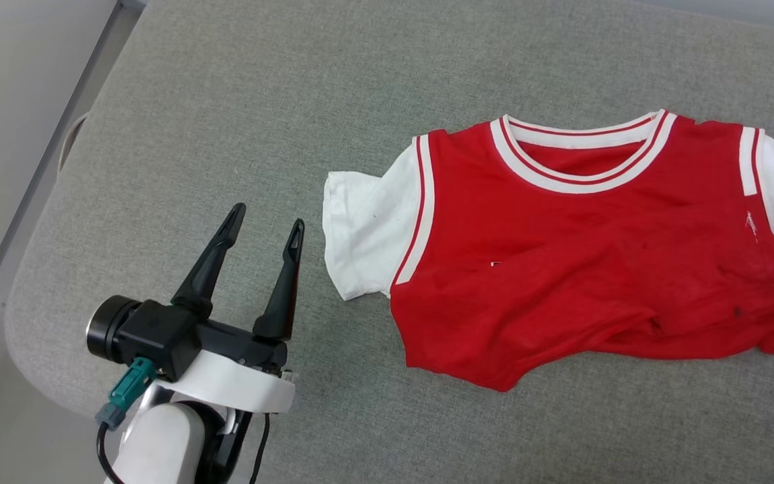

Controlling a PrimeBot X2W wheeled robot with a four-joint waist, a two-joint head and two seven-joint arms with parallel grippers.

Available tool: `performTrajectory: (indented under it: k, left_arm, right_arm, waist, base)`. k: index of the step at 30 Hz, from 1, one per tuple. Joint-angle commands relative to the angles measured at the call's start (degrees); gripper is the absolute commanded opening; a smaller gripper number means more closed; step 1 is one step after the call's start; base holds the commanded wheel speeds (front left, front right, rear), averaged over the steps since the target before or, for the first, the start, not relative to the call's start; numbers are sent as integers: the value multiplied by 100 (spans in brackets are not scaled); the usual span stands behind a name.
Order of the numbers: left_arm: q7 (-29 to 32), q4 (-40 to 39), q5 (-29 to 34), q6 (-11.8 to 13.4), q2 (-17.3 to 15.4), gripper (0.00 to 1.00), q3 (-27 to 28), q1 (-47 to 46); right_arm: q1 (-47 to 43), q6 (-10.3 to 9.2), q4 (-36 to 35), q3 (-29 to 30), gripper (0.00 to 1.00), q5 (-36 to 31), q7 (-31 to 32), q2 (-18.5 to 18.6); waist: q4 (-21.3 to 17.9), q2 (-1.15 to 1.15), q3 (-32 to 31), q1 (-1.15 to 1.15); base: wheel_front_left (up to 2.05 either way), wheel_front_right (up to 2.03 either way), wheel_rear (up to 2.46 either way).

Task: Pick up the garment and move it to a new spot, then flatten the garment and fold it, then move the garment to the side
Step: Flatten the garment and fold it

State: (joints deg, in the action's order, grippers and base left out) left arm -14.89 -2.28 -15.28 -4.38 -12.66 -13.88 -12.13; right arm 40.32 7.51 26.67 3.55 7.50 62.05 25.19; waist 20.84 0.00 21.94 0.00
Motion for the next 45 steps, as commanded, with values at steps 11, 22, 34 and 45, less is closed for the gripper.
performTrajectory:
  k: [11,22,34,45]
  left_arm:
    - [-36,78,138,-129,14,100,185,79]
    - [-32,198,107,-176,-95,100,265,334]
    - [-11,191,86,-151,-184,100,220,451]
    - [31,313,-69,-136,-226,100,224,597]
  right_arm:
    - [-921,-4,233,-39,0,182,-253,-137]
    - [-1824,-6,-209,-266,0,520,-582,266]
    - [-2269,-7,-579,12,24,145,-1146,668]
    - [-2116,-6,-772,290,100,-203,-3149,74]
  waist:
    - [-362,0,-334,0]
    - [-915,0,-979,0]
    - [-1139,0,-1134,0]
    - [-1374,0,-1424,0]
  base:
    - [0,0,0]
    - [0,0,0]
    - [0,0,0]
    - [0,0,0]
